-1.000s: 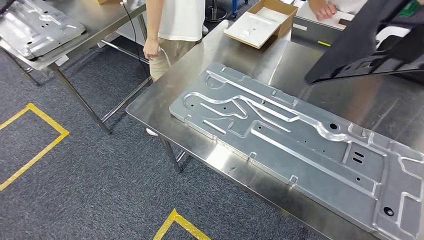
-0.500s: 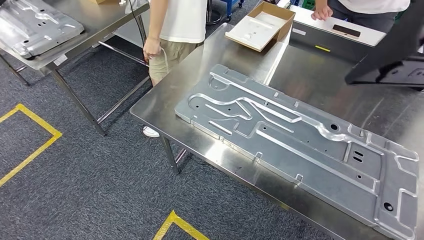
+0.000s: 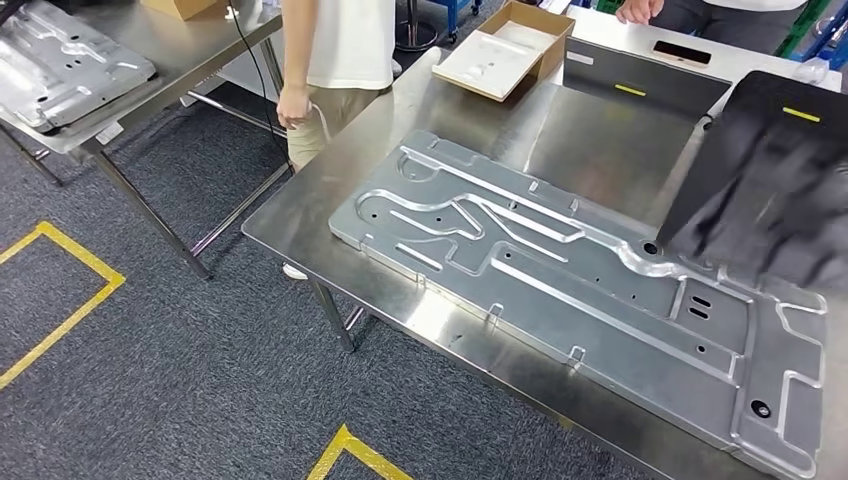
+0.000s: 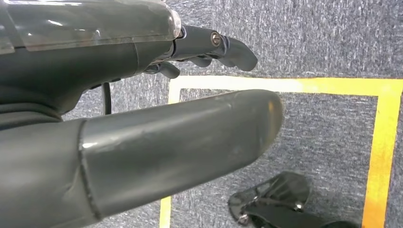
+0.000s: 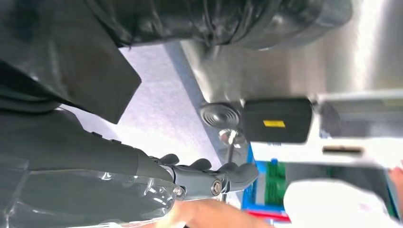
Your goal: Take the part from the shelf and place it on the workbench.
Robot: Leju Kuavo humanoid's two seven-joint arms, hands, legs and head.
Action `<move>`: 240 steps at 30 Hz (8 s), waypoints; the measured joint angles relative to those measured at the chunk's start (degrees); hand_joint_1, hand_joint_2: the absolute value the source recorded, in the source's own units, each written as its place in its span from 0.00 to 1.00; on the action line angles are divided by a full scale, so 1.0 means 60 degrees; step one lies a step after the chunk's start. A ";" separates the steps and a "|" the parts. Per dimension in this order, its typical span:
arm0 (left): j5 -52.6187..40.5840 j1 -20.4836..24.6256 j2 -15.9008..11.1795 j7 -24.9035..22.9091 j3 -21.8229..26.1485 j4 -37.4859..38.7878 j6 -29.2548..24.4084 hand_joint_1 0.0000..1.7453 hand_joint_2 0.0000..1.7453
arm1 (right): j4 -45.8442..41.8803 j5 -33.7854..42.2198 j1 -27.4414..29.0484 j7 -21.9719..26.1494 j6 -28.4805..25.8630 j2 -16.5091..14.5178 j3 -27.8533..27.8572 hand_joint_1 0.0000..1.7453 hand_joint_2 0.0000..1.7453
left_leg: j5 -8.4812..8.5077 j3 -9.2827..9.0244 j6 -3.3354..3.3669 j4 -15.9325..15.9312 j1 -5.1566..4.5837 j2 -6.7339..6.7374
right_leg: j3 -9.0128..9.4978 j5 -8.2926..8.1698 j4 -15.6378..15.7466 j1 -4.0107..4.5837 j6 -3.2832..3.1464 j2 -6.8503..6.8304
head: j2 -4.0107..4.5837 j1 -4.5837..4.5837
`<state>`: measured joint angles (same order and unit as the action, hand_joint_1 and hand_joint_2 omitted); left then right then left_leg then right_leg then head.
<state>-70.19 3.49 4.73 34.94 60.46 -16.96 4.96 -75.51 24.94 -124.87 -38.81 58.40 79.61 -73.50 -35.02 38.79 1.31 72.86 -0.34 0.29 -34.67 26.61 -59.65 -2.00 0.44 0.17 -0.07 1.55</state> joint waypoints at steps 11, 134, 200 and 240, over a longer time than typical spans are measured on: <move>-0.0034 0.0014 0.0094 -0.0021 0.0011 0.0003 -0.0014 0.00 0.00 | -0.0254 -0.2590 0.0058 0.2468 -0.3343 0.0369 -0.1681 0.00 0.00 | 0.1290 -0.1156 0.0387 -0.2466 -0.0050 0.0012 | 0.0018 0.0010 -0.0020 0.0096 0.0282 0.0074 | 0.0000 -0.0004; -0.0990 0.0157 0.0494 -0.0709 0.0287 -0.0048 0.0245 0.00 0.00 | 1.1257 -1.2945 0.0037 1.2583 -1.4039 -0.1931 1.1447 0.00 0.00 | 0.1538 -0.0786 0.0517 -0.2428 -0.0151 0.0316 | 0.0764 0.0758 -0.0027 0.0039 0.0433 -0.0986 | 0.0000 -0.0134; -0.0990 0.0155 0.0501 -0.0712 0.0226 -0.0056 0.0245 0.00 0.00 | 1.1211 -1.2935 0.0174 1.2584 -1.4039 -0.1856 1.1584 0.00 0.00 | 0.1606 -0.0924 0.0587 -0.2613 -0.0151 -0.0302 | -0.0631 0.1604 -0.2350 0.0025 0.0466 -0.0034 | 0.0000 -0.0149; -0.0990 0.0123 0.0505 -0.0713 0.0222 -0.0059 0.0250 0.00 0.00 | 1.1211 -1.2938 0.0200 1.2585 -1.4039 -0.1886 1.1587 0.00 0.00 | 0.1348 -0.0815 0.0291 -0.2254 -0.0177 -0.1111 | 0.0250 0.0161 0.0105 -0.0021 0.0241 0.0348 | -0.0002 -0.0138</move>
<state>-76.13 4.23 7.76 30.67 61.79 -17.31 6.46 -8.25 -52.69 -123.67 36.69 -25.83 68.30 -3.98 -26.93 33.90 3.06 59.34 -1.40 -6.38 -33.17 27.58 -59.02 -2.13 1.89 2.25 -0.08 0.72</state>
